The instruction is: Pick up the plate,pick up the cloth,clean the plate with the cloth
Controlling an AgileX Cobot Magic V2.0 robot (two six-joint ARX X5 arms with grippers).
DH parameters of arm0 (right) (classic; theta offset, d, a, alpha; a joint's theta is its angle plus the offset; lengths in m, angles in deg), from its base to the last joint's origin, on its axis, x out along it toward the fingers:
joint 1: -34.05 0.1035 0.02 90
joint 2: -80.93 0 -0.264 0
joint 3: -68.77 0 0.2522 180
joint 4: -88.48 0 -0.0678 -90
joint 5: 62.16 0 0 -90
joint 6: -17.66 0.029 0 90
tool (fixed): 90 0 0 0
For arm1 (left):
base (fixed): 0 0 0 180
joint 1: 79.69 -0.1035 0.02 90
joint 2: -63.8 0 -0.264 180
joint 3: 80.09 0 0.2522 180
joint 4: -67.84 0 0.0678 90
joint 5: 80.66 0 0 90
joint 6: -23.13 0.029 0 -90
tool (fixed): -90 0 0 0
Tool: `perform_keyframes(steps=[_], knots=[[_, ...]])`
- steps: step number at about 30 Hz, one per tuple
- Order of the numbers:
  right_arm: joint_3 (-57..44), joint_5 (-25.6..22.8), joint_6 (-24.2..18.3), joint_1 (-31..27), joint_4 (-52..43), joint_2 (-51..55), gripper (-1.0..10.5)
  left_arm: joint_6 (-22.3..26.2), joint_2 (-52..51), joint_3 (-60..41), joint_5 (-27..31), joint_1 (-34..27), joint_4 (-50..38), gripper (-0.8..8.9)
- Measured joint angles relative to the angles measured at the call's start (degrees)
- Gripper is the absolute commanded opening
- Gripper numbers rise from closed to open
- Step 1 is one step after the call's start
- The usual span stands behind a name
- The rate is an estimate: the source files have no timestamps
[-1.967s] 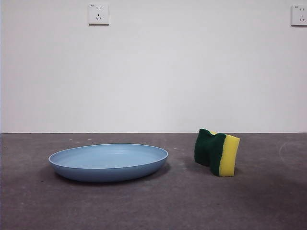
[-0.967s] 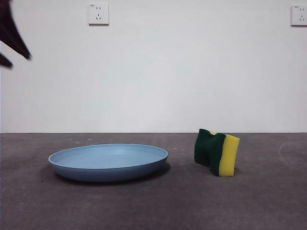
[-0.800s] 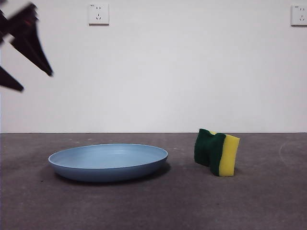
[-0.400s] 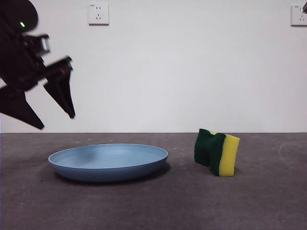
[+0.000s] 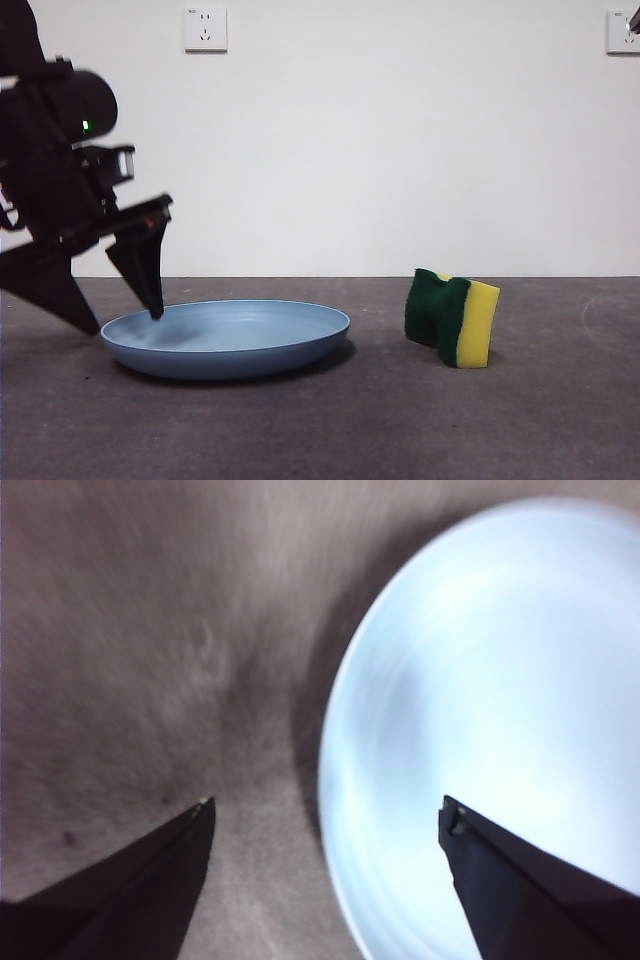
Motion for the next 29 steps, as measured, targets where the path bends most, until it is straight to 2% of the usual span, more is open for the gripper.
perform_keyframes(steps=[4, 10, 16, 19, 21, 29], knots=[[0.0, 0.0, 0.0, 0.3, 0.0, 0.0, 0.0, 0.2, 1.3, 0.1, 0.2, 0.0, -0.4, 3.63], [0.0, 0.0, 0.0, 0.3, 0.0, 0.0, 0.0, 0.7, 1.5, 0.1, 2.6, 0.6, -0.7, 0.01], [0.0, 0.2, -1.2, 2.4, 0.0, -0.3, 0.0, 2.0, 1.5, 0.1, 2.8, 2.6, -2.3, -0.08], [0.0, 3.8, -2.3, 4.8, -0.2, -1.9, 0.0, 1.6, 1.4, 0.2, 2.2, 2.8, -2.9, -0.08], [0.0, 5.6, -2.7, 7.3, -0.8, -3.7, 0.0, 1.5, 0.7, 0.2, 2.1, 2.8, -3.0, -0.08], [0.1, 5.6, -4.5, 20.0, -6.1, -16.0, 0.1, 2.0, -8.5, 0.2, 3.3, 2.8, -2.9, -0.08]])
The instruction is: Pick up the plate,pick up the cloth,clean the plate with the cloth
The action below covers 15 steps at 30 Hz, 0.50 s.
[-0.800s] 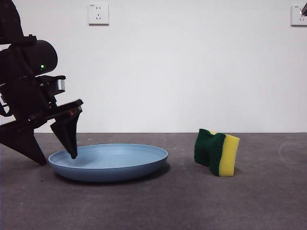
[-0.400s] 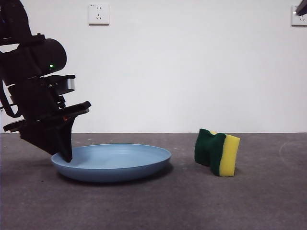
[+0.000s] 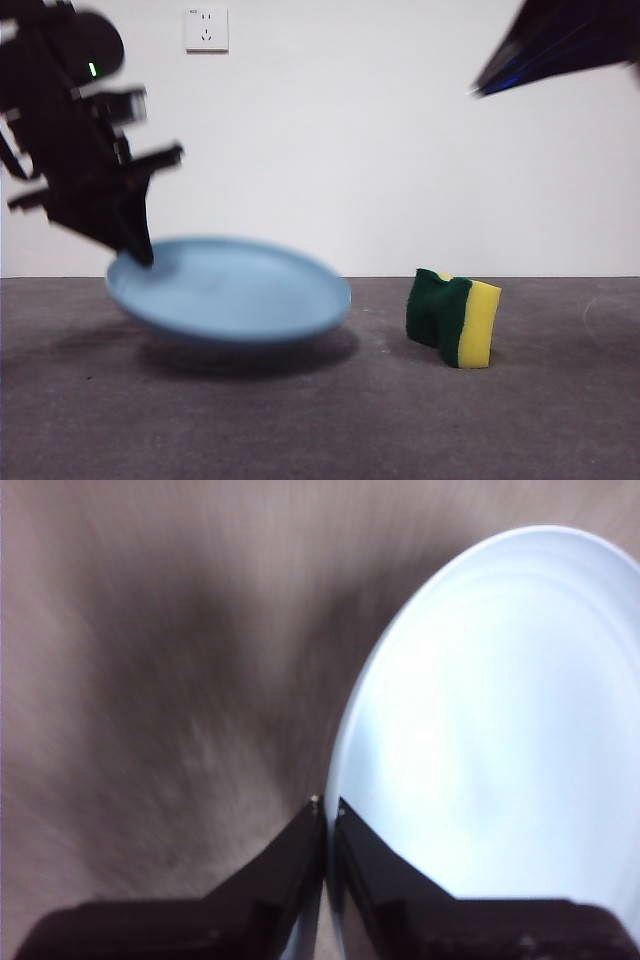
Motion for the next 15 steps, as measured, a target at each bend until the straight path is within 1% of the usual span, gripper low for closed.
perform_keyframes(steps=[3, 5, 8, 11, 15], knots=[[0.0, -1.5, -0.1, 3.0, -4.0, -4.5, 0.1, 0.1, -5.1, 0.0, 0.2, 0.0, 0.7, -0.08], [0.3, -4.7, -0.2, 4.5, -5.3, -7.6, 0.1, 0.1, -9.3, 0.0, 0.9, 0.0, 1.7, -0.08], [1.2, -8.9, -0.4, 5.3, -5.5, -12.1, 0.1, 0.2, -15.6, 0.0, 4.0, -0.2, 3.8, -0.08], [1.7, -11.5, -0.5, 5.5, -7.5, -16.4, 0.0, 0.5, -21.9, 0.0, 6.1, -0.3, 5.4, -0.08], [2.2, -11.9, -0.7, 5.6, -12.2, -21.2, 0.0, 0.6, -29.4, 0.0, 7.8, -0.4, 6.9, -0.08]])
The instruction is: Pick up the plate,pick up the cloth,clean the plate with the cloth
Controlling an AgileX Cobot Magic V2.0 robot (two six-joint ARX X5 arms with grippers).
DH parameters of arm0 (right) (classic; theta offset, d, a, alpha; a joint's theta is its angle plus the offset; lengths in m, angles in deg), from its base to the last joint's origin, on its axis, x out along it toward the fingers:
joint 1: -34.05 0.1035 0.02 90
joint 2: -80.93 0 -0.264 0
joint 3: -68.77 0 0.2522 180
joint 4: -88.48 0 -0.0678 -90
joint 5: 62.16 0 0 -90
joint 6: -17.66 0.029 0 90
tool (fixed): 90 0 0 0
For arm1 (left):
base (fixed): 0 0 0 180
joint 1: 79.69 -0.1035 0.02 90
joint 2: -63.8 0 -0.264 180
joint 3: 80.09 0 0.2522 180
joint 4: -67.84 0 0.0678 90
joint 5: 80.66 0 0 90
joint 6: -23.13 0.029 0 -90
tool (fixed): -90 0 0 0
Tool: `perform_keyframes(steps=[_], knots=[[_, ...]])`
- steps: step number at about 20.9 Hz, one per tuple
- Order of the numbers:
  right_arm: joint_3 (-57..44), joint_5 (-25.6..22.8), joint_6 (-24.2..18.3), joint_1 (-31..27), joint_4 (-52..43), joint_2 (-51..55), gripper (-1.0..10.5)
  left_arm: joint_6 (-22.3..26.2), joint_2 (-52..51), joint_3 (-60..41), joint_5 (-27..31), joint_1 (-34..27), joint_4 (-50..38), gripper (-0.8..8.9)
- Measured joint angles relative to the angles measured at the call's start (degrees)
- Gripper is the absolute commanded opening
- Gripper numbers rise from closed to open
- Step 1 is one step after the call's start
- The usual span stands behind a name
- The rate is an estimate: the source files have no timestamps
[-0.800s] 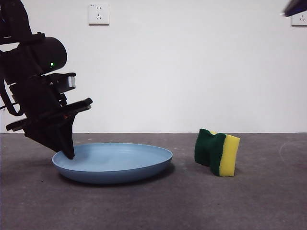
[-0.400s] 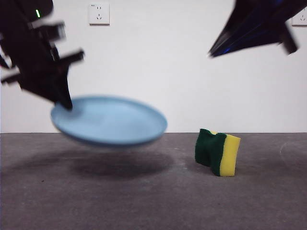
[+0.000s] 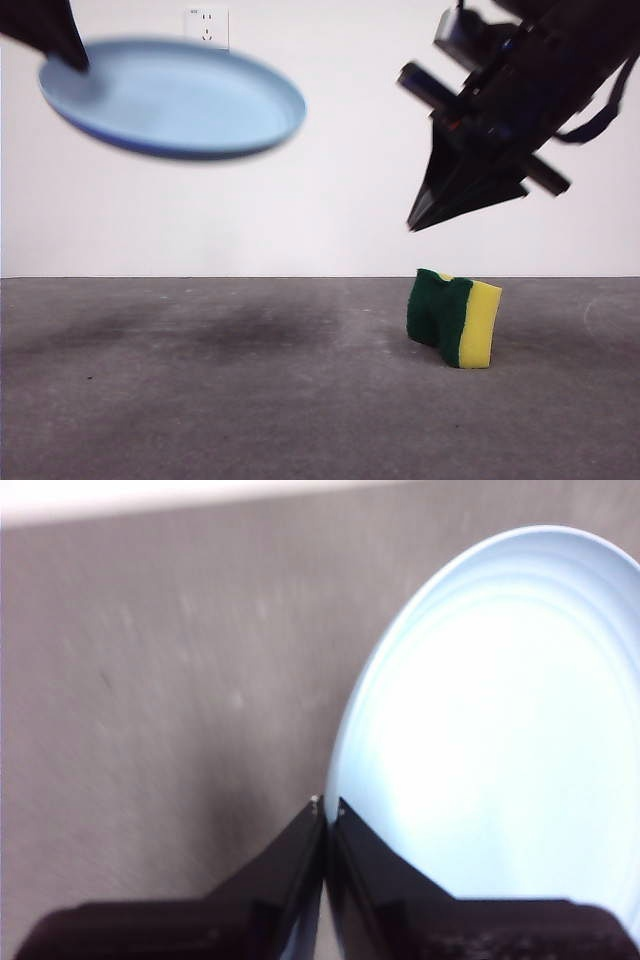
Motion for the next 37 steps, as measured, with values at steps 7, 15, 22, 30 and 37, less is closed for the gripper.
perform_keyframes(steps=[7, 15, 22, 30, 37], knots=[[1.6, -4.6, -0.2, -0.1, -2.7, -9.4, 0.0, 0.4, -7.1, 0.0, 1.9, 0.0, 5.5, -0.08], [1.7, -16.1, -0.9, -1.2, 0.3, -10.5, 1.8, 1.1, -7.1, 0.0, 2.5, 0.0, 8.6, -0.09], [1.7, -18.5, -1.2, -1.2, 0.9, -10.5, 3.8, 1.4, -7.1, 0.0, 2.5, 0.0, 8.7, -0.08], [1.9, -20.9, -2.3, -0.9, 2.0, -6.9, 3.7, 1.5, -7.1, 0.0, 2.5, 0.0, 8.2, -0.08], [2.9, -22.5, -2.4, -1.4, 4.1, -4.9, 3.7, 1.4, -7.1, 0.0, 2.4, 0.0, 7.3, -0.08]])
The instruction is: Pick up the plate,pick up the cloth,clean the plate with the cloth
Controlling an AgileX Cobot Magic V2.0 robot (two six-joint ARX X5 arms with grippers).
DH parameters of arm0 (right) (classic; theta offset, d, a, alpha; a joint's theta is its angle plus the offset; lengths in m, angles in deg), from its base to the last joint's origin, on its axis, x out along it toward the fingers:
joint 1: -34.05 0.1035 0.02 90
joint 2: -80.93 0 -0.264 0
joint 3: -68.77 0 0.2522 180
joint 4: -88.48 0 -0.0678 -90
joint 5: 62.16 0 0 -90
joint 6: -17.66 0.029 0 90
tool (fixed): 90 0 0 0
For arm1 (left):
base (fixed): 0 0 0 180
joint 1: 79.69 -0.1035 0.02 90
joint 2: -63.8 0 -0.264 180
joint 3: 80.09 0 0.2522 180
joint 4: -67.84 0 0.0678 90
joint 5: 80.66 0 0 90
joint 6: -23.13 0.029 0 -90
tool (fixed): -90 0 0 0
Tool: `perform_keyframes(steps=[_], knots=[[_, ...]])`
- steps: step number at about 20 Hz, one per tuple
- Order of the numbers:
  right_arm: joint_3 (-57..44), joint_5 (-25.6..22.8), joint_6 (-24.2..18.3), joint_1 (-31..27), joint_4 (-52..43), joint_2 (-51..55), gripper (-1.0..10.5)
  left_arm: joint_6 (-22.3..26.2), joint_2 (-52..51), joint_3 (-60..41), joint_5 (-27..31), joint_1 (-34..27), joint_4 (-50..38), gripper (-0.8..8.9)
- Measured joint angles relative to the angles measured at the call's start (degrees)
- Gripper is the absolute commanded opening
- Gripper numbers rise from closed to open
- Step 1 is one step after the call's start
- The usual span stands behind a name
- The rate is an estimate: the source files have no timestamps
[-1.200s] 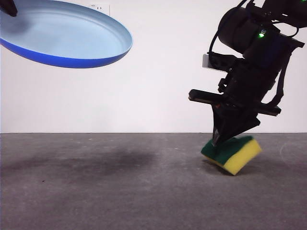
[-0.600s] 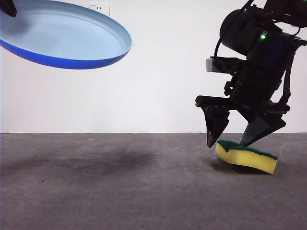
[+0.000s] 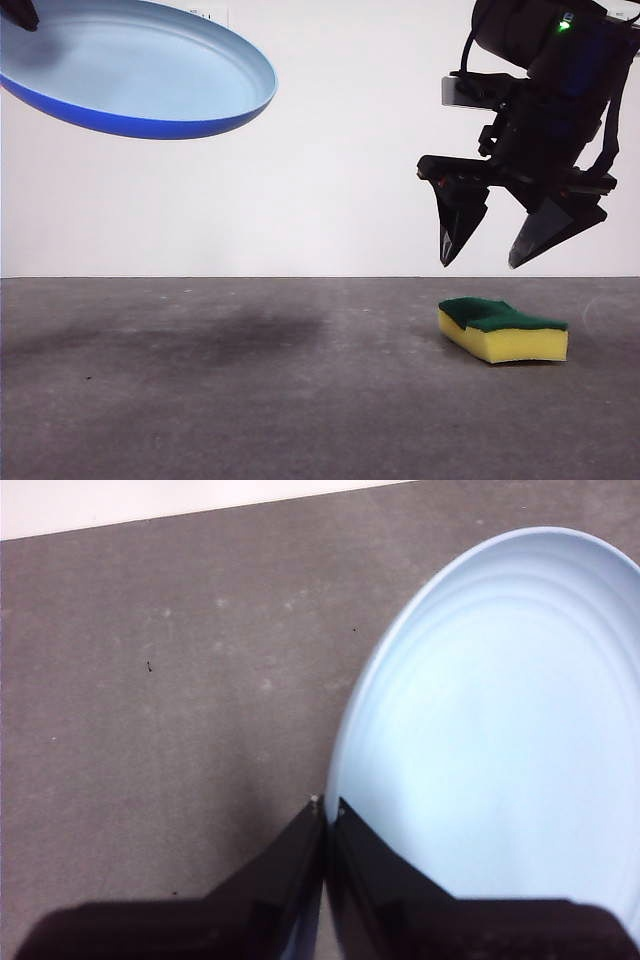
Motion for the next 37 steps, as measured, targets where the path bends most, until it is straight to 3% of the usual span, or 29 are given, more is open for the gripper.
perform_keyframes(steps=[10, 11, 13, 15, 22, 26, 31, 37], knots=[[0.0, 0.2, 0.0, -1.3, 1.1, -7.4, 3.7, 0.0, 0.0, 0.0, 0.0, 0.0, -0.1, -0.08], [0.0, 0.2, 0.0, -1.3, 1.1, -8.2, 3.2, 0.0, 0.0, 0.0, 0.0, 0.0, -0.1, -0.09], [0.0, 0.1, 0.0, -1.4, 1.1, -9.4, 0.9, 0.0, 0.0, 0.0, 0.0, 0.0, -0.1, -0.08], [0.0, 0.0, 0.0, -1.3, 1.1, -9.4, -0.2, 0.0, 0.0, 0.0, 0.0, 0.0, -0.1, -0.09], [0.0, 0.2, 0.1, -0.8, 1.4, -4.9, -0.2, 0.0, 1.8, 0.0, -0.2, 0.0, -0.1, -0.09], [0.0, 7.0, 1.7, 2.0, 1.3, 6.1, -0.2, 0.0, 8.0, 0.0, -2.3, 0.2, -0.1, -0.08], [0.0, 9.2, 5.0, 9.0, 1.3, 15.0, -0.2, -0.7, 17.7, 0.0, -5.6, 2.4, -1.9, -0.08], [0.0, 9.1, 6.1, 16.5, 0.5, 14.8, -0.2, -3.7, 21.7, 0.0, -8.7, 9.6, -5.2, -0.08]])
